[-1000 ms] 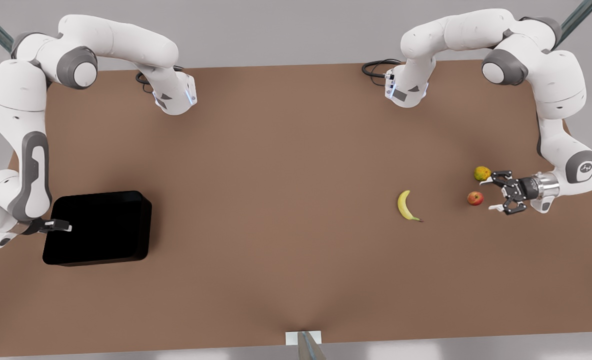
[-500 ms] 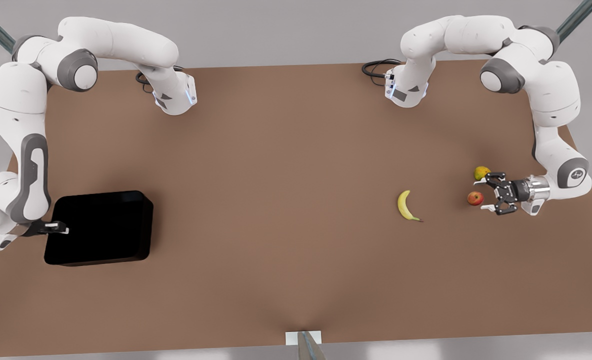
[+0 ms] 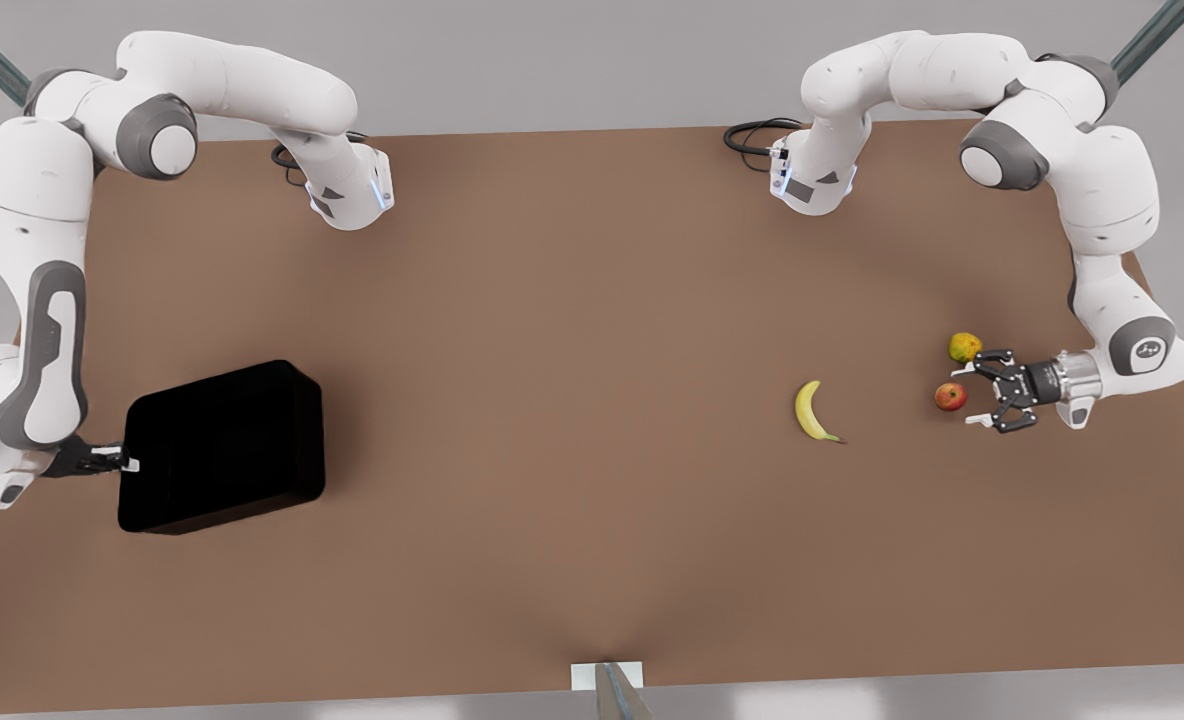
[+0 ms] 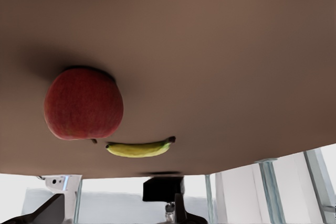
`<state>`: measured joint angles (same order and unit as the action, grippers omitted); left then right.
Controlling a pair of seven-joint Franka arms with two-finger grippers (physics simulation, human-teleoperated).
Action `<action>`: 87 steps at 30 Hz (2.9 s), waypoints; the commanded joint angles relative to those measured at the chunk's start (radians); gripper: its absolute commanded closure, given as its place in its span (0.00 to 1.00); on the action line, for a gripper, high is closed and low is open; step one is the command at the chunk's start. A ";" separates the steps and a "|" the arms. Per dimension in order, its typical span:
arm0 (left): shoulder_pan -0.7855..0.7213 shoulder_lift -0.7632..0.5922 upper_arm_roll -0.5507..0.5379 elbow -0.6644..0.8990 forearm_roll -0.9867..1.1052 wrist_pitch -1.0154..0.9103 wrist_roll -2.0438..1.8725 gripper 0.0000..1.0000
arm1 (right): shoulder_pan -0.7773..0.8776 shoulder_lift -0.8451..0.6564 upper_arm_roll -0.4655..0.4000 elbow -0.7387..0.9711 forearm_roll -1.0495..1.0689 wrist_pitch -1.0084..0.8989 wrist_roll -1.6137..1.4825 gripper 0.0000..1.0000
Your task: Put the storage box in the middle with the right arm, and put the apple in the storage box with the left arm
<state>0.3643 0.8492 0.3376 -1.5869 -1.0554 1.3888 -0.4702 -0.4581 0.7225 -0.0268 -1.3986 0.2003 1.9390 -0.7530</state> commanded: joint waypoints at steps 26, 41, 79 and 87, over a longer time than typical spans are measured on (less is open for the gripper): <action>0.002 0.094 0.014 -0.005 -0.009 0.025 0.117 0.19 | 0.812 0.060 0.159 0.277 -0.058 -0.040 0.814 0.79; 0.004 0.105 0.024 -0.007 -0.012 0.036 0.102 0.54 | 0.786 0.069 0.166 0.339 -0.093 0.006 0.646 0.00; -0.544 -0.025 -1.052 0.283 1.517 0.579 -1.045 0.58 | 0.564 -0.956 0.010 -0.473 -0.242 -0.351 0.727 0.00; -0.668 -0.018 -0.990 0.289 1.514 0.664 -1.305 0.00 | 0.566 -0.956 0.010 -0.473 -0.242 -0.348 0.725 0.00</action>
<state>-0.3037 0.8303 -0.6519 -1.2978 0.4538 2.0530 -1.7747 0.1074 -0.2331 -0.0169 -1.8729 -0.0414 1.5919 -0.0262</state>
